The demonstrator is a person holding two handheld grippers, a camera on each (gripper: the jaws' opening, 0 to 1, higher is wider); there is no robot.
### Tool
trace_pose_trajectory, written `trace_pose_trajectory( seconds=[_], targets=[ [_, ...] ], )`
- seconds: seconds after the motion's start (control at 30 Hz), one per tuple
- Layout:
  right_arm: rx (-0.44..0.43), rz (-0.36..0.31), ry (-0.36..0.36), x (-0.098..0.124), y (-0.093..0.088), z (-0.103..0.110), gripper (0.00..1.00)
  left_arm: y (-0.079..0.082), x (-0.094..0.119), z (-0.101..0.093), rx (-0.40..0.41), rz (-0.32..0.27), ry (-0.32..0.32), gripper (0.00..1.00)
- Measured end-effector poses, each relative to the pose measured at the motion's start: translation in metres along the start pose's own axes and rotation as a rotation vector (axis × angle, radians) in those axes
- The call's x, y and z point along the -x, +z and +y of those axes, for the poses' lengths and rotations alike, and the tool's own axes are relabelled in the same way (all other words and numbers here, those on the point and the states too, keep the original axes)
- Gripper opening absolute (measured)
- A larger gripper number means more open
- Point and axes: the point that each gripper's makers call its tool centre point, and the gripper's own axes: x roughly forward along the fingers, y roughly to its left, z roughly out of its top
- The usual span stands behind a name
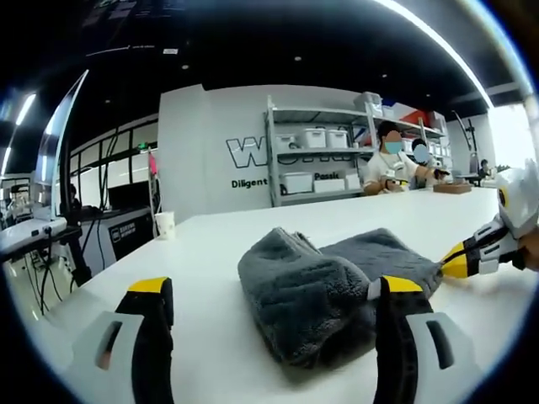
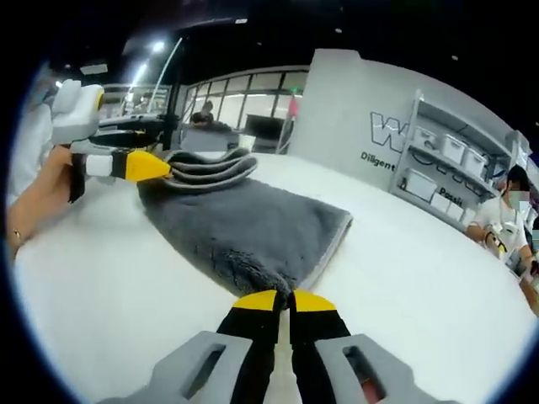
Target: Open the folded towel by lifting each exposed corner and separating the folded layers until the towel lies flat within the target outline without major curled edges
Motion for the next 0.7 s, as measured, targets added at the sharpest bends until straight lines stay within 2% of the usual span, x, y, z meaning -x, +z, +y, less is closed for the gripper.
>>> trace_pose_trajectory(
  seconds=[0.27,0.33,0.4,0.5,0.7],
  targets=[
    [-0.020,0.018,-0.038,0.005,-0.005,-0.011,0.00,0.004,0.000,-0.008,-0.019,-0.015,-0.029,0.99],
    [-0.023,0.015,-0.036,0.005,-0.005,-0.010,0.00,0.005,-0.001,-0.011,-0.028,-0.022,-0.045,0.95],
    [-0.020,0.016,-0.036,0.005,-0.005,-0.010,0.00,0.009,0.000,-0.019,-0.040,-0.044,-0.078,0.86],
    [-0.018,0.016,-0.037,0.005,-0.005,-0.010,0.00,0.009,0.000,-0.032,-0.053,-0.050,-0.142,0.70],
    [-0.025,0.014,-0.034,0.008,-0.005,-0.009,0.00,0.008,0.002,-0.052,-0.110,-0.052,-0.225,0.36]
  ],
)
